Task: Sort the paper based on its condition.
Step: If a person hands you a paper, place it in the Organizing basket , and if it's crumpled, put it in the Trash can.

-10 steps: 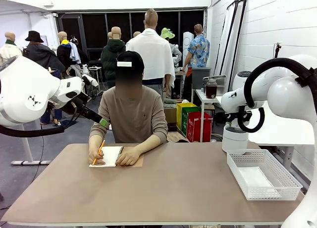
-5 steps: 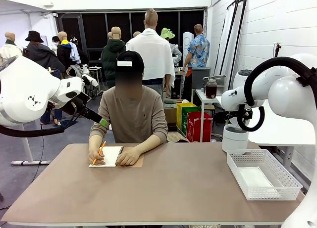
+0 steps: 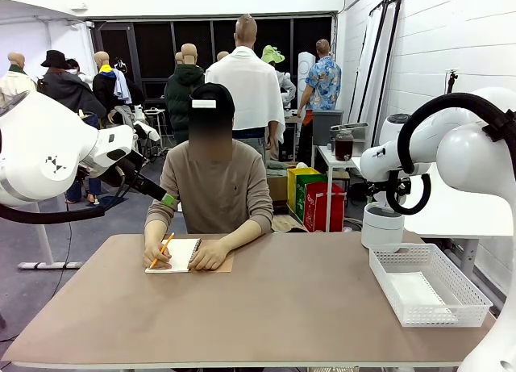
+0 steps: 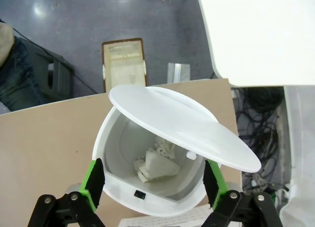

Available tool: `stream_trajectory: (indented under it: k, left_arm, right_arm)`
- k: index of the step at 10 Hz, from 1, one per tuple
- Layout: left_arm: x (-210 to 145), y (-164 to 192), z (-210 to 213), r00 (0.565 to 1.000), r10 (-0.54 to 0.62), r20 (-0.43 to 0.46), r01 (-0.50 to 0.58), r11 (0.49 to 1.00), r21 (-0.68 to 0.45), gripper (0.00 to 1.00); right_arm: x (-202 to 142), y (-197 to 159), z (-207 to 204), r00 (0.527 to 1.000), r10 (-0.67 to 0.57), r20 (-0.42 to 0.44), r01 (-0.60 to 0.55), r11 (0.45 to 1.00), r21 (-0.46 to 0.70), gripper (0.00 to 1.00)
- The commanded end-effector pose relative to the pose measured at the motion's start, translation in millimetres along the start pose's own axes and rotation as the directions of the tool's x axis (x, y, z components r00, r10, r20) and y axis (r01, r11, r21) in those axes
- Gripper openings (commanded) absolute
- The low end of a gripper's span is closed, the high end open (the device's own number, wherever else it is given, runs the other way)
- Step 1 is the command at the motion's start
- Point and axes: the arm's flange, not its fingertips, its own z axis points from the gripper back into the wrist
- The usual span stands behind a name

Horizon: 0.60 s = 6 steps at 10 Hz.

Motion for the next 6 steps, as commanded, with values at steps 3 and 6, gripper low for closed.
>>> stream_trajectory:
  k: [3,6]
  left_arm:
    - [-0.7,0.9,0.2,1.000,0.003,0.001,-0.003,1.000,-0.007,1.00]
    - [-0.7,0.9,0.2,1.000,0.003,0.001,-0.003,1.000,-0.007,1.00]
  right_arm:
    - [-0.3,0.4,-1.4,1.000,0.002,0.000,-0.002,1.000,-0.002,1.00]
    - [-0.3,0.4,-1.4,1.000,0.002,0.000,-0.002,1.000,-0.002,1.00]
